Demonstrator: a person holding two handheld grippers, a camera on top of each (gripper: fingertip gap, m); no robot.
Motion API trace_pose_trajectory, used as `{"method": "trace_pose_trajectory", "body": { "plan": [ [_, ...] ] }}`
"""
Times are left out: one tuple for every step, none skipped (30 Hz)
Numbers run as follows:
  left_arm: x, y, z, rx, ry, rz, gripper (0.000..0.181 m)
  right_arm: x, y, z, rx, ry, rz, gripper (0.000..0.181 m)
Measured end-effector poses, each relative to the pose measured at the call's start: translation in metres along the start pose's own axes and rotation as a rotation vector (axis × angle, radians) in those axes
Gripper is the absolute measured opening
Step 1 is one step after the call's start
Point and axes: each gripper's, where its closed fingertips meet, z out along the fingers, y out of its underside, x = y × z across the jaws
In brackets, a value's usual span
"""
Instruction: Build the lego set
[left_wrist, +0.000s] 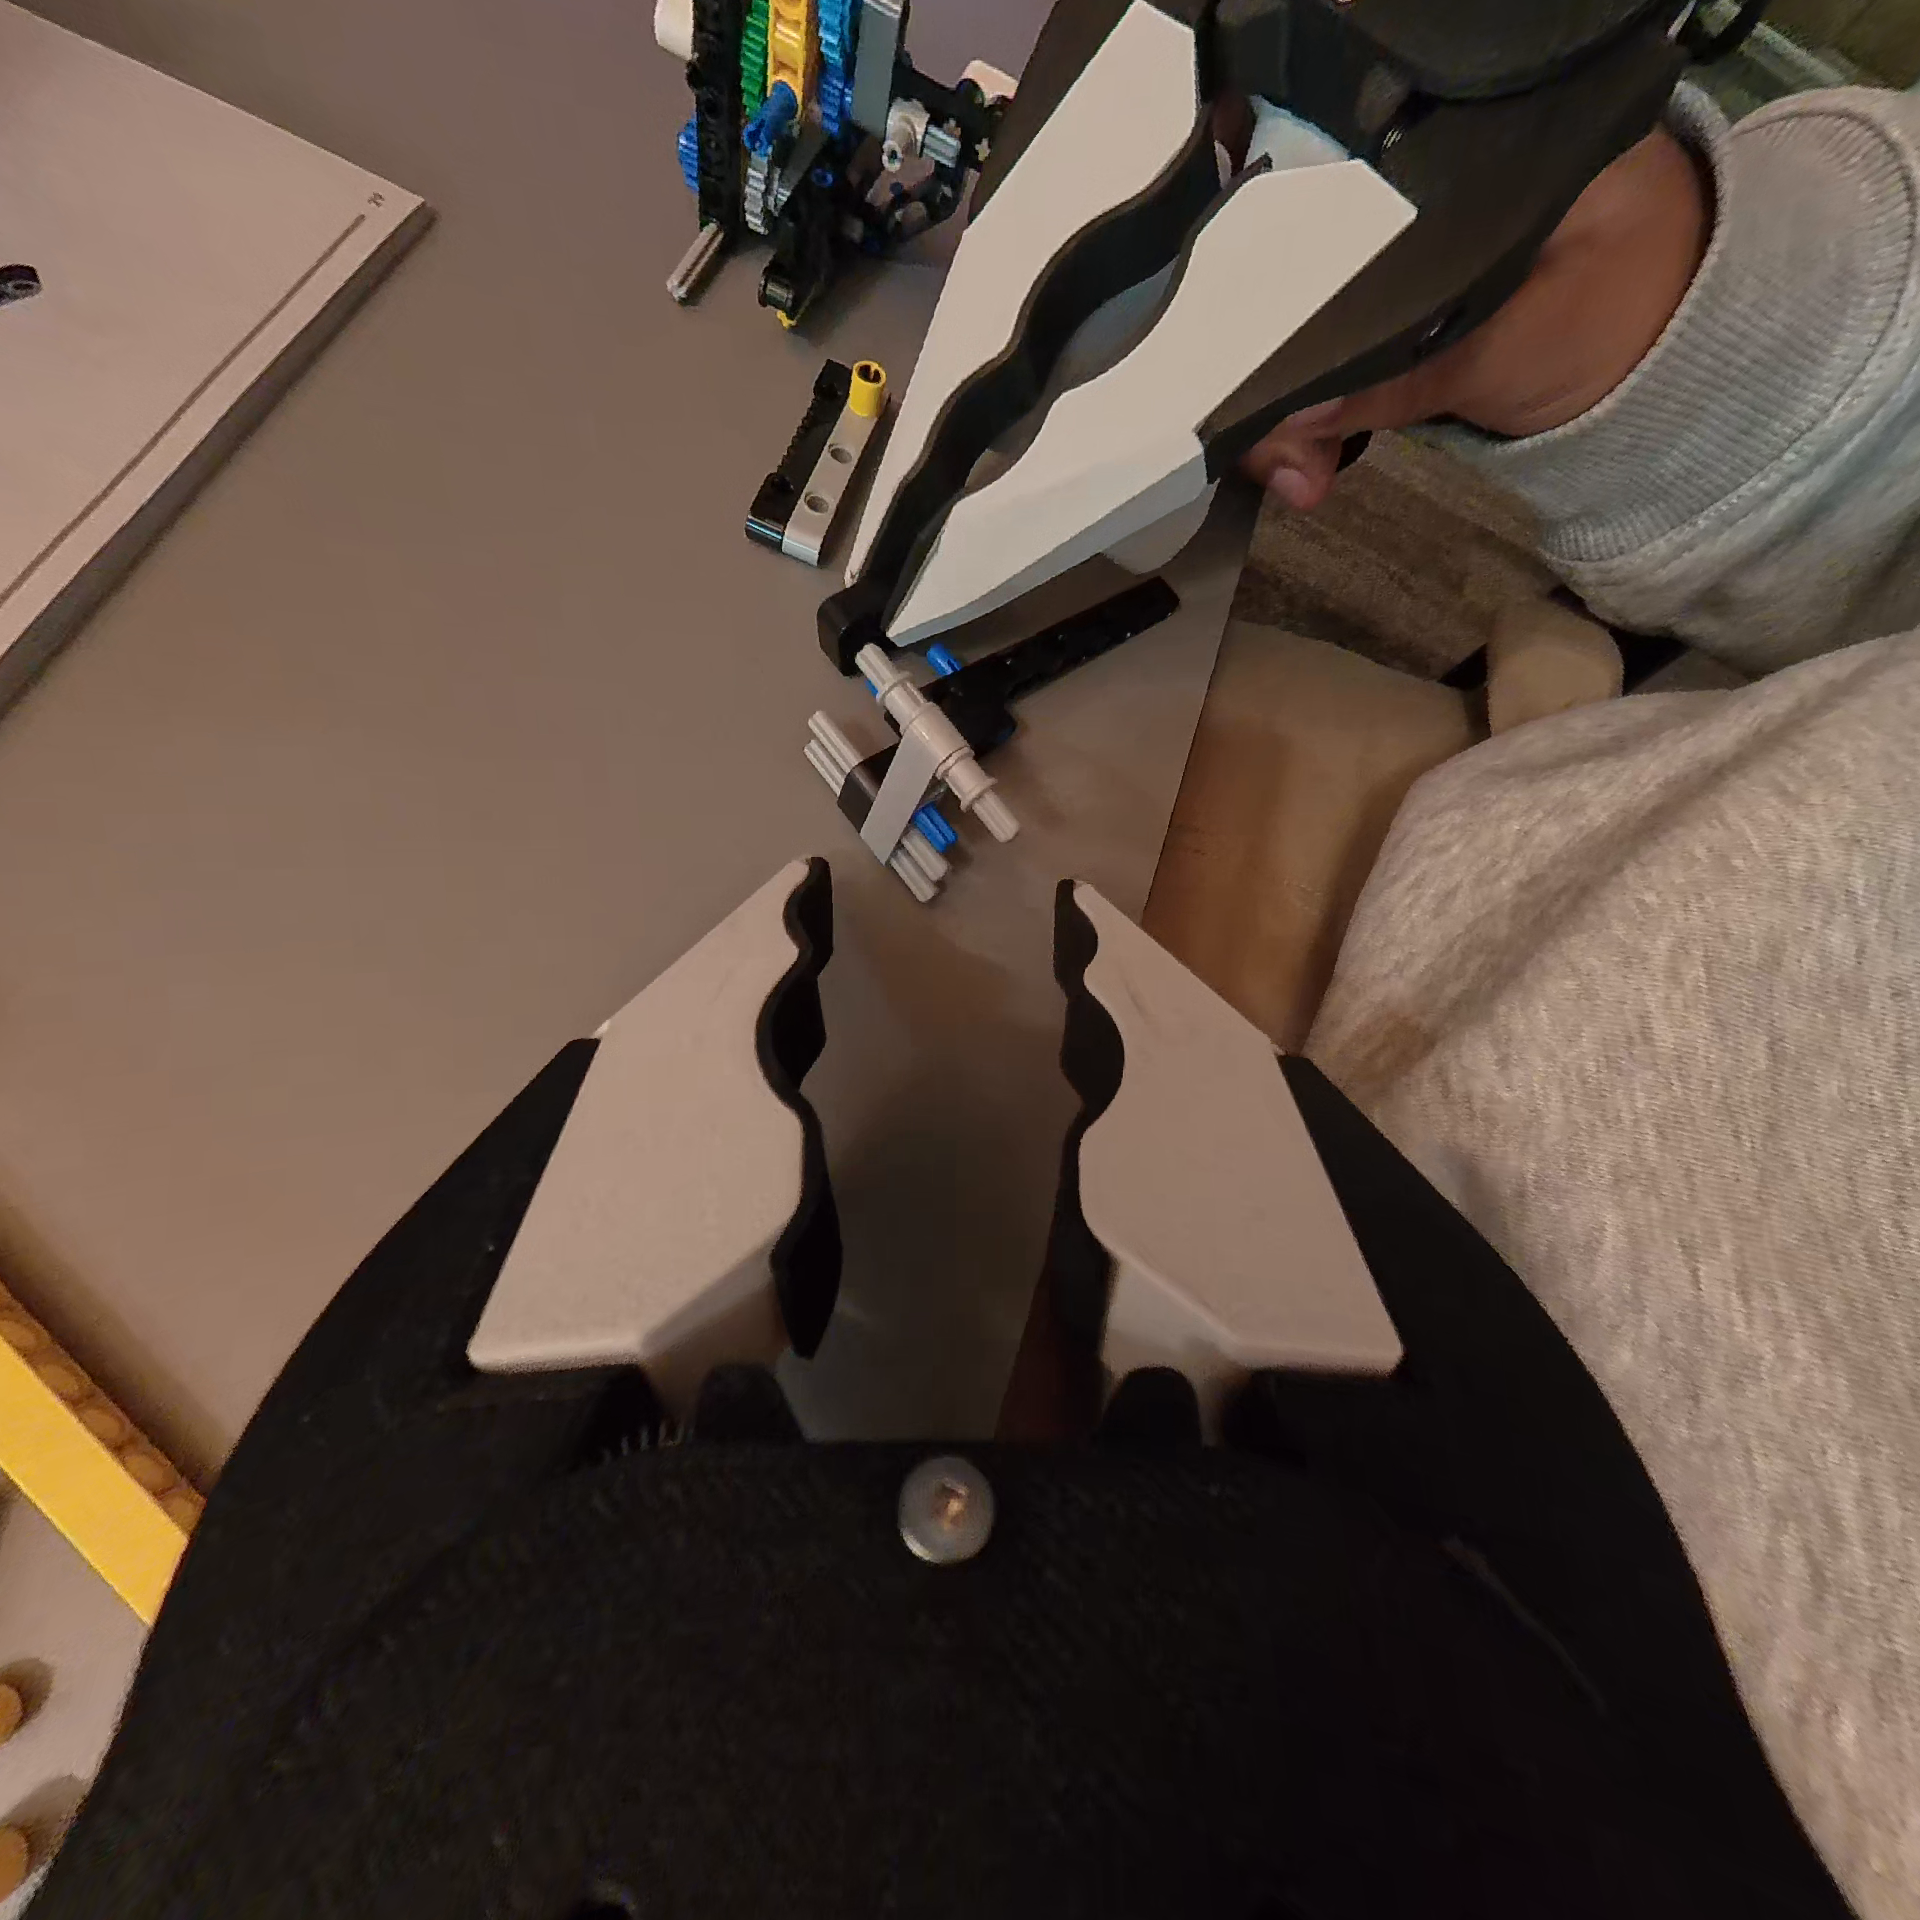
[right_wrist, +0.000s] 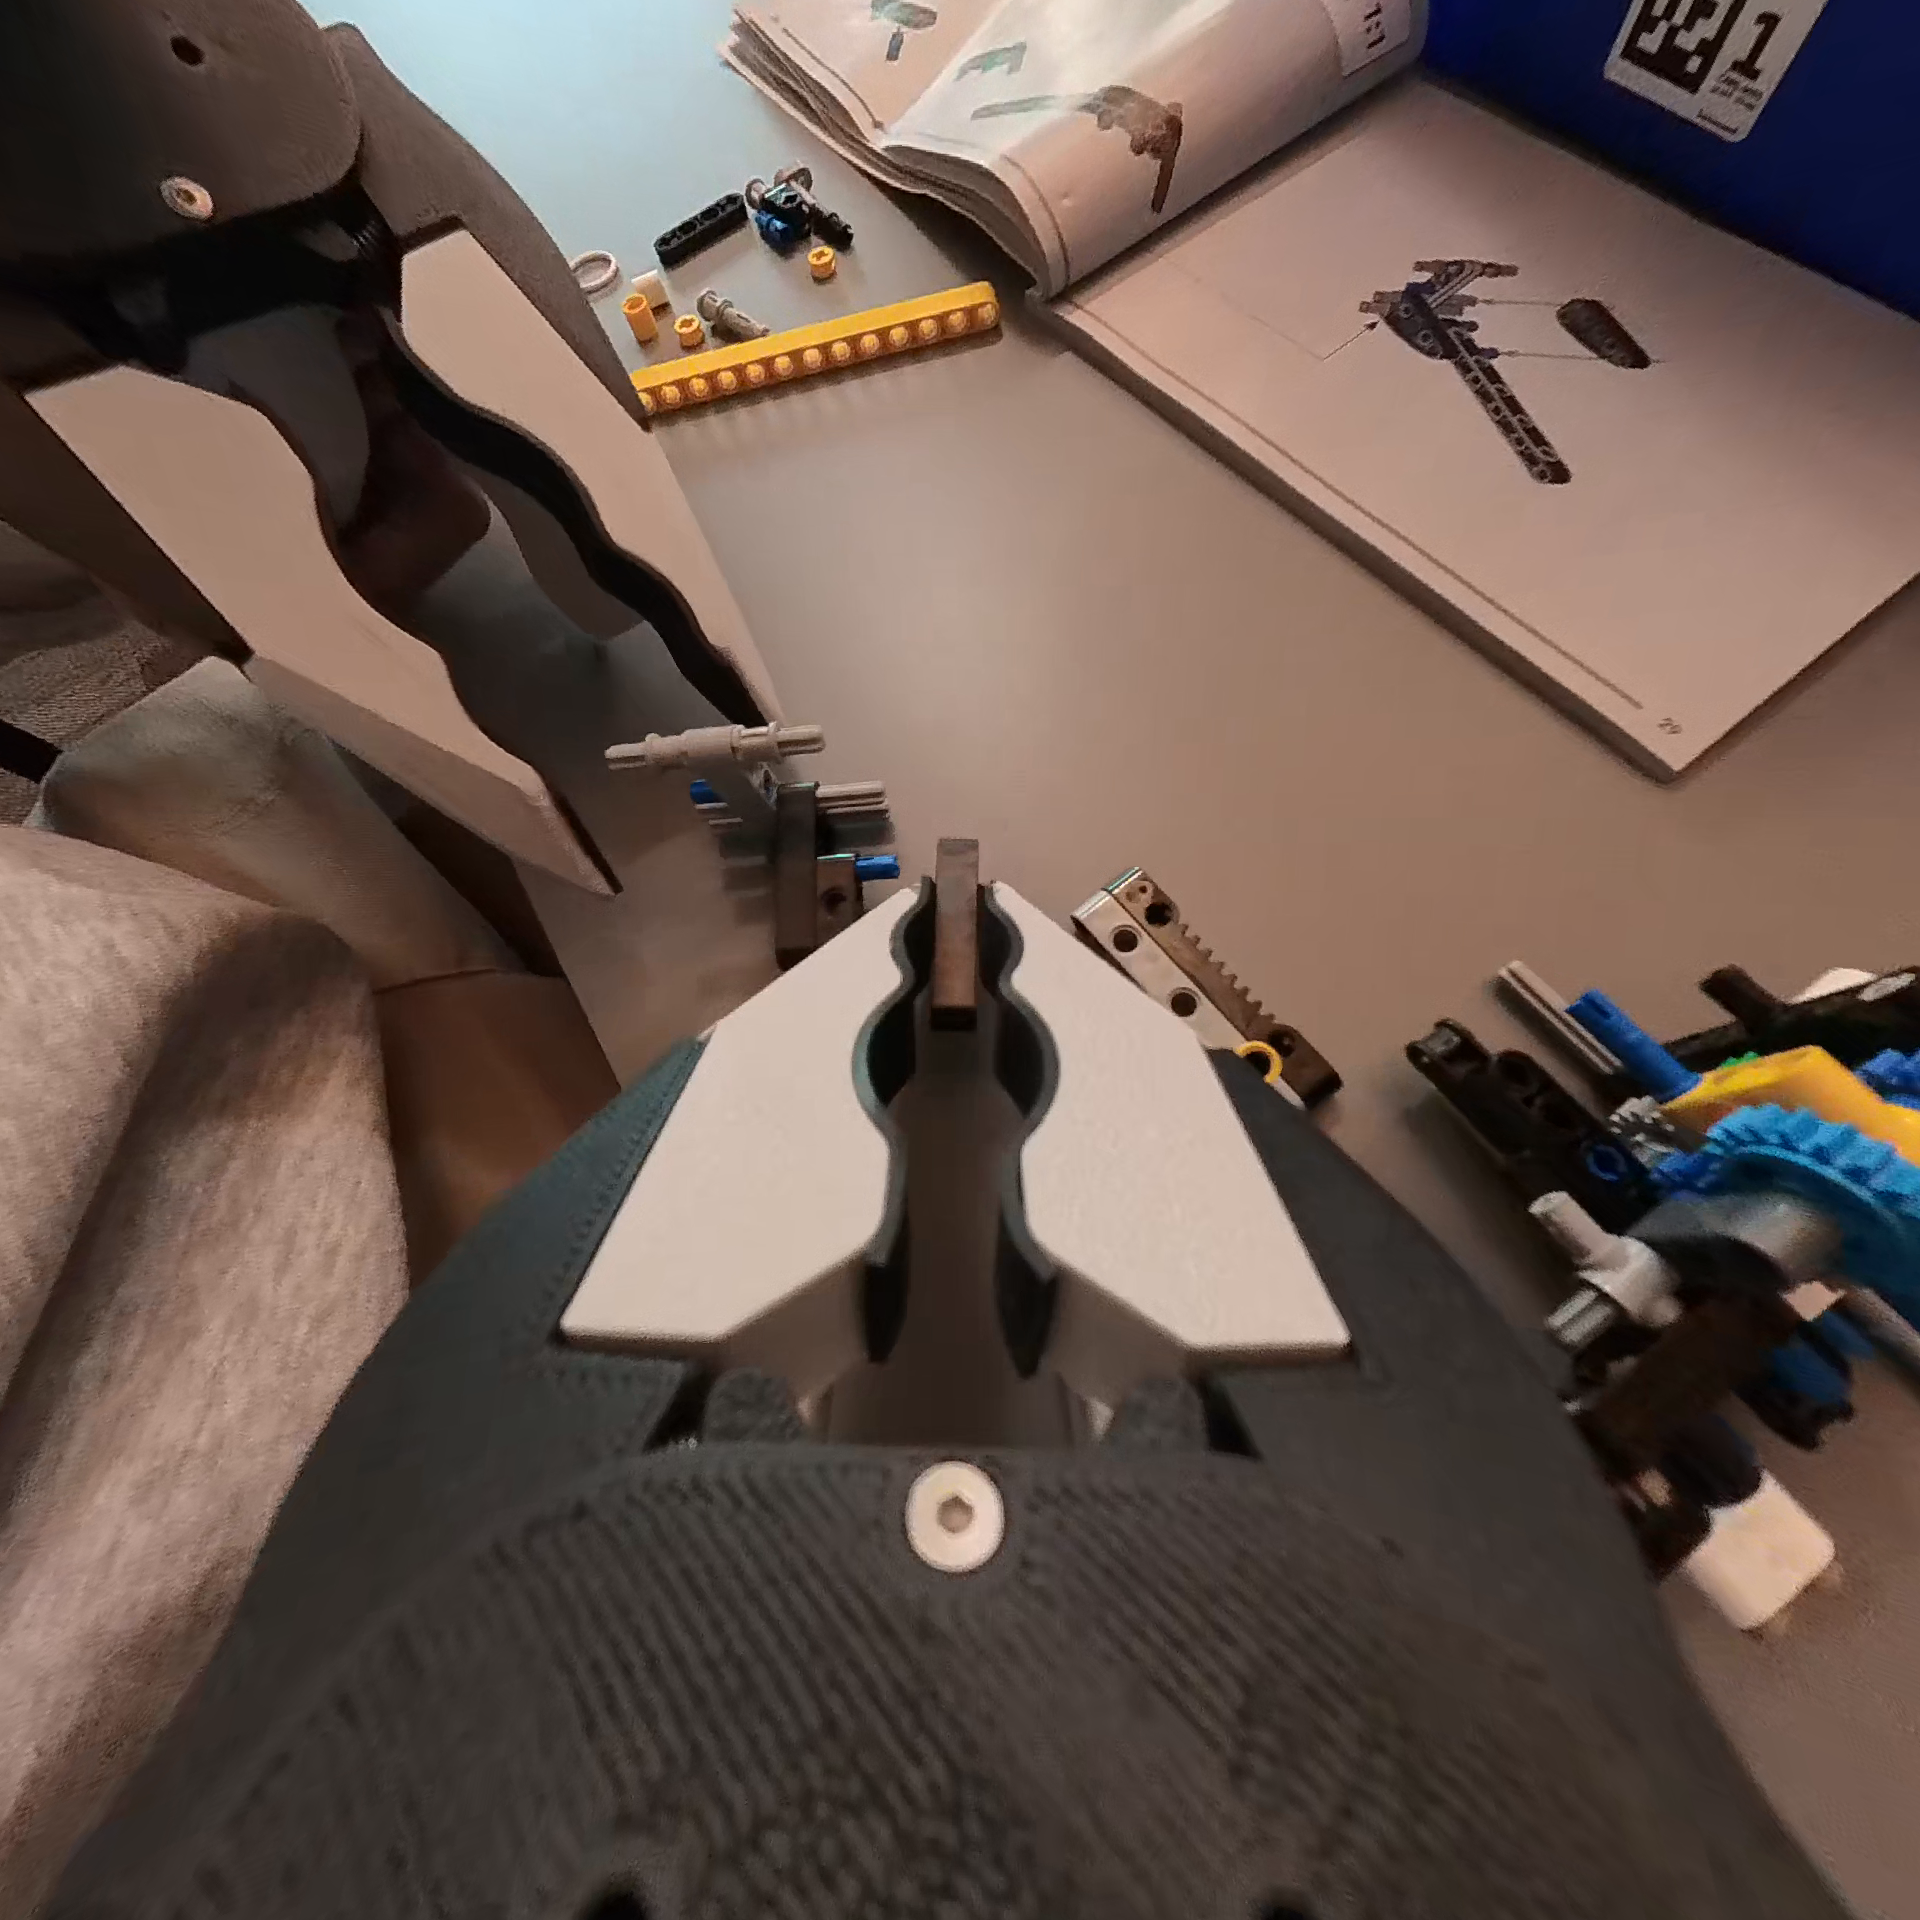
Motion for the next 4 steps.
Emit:
{"method": "trace_pose_trajectory", "body": {
  "plan": [
    [-0.0004,0.0003,0.0004,-0.002,-0.005,0.001,0.040,-0.0003,0.0001,0.0000,0.000,-0.003,0.001,0.007],
    [-0.0006,0.0005,0.0007,-0.004,-0.008,0.001,0.039,-0.0004,0.0001,0.0000,0.000,-0.006,0.001,0.007],
    [-0.0009,0.0006,0.0008,-0.004,-0.011,0.001,0.039,-0.0008,0.0003,0.0000,-0.001,-0.008,0.001,0.007],
    [-0.0013,0.0004,0.0009,-0.003,-0.014,0.000,0.038,-0.0011,0.0005,0.0002,-0.003,-0.010,0.001,0.007]
  ]
}}
